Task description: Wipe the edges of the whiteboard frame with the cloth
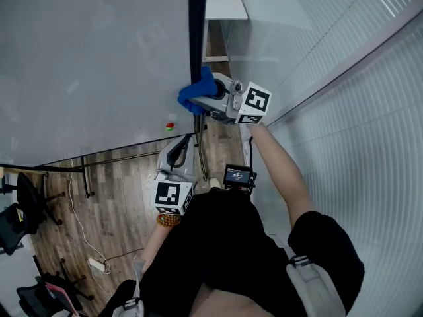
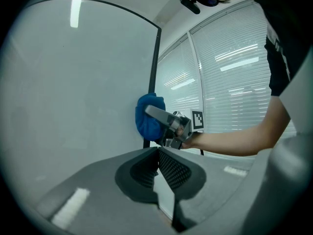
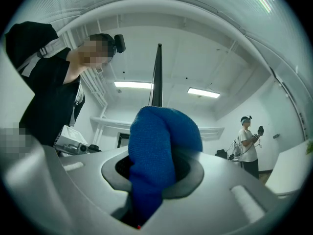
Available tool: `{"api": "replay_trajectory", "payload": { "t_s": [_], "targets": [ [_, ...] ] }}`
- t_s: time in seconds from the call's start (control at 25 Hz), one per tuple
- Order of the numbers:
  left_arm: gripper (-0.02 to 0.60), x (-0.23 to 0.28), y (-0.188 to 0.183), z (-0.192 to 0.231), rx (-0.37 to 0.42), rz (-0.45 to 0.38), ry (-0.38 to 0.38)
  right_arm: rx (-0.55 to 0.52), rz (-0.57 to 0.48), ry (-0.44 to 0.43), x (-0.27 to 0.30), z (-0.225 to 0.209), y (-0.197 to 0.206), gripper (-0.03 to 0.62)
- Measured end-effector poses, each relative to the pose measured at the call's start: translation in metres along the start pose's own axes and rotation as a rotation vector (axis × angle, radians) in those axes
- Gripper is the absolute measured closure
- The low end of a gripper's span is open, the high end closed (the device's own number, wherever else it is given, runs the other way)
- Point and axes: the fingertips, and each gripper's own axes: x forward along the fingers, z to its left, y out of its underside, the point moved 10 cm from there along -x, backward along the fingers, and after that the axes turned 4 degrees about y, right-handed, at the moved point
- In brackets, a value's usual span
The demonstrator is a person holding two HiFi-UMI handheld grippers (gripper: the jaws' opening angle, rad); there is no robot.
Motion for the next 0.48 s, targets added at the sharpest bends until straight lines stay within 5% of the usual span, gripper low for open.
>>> {"api": "replay_trajectory", "payload": {
  "t_s": [0.48],
  "targets": [
    [0.580,-0.009,0.015,-0.004,-0.001,-0.010,-0.014,-0.071,0.145,-0.010,-0.009,0.008,0.038,0.467]
  ]
}}
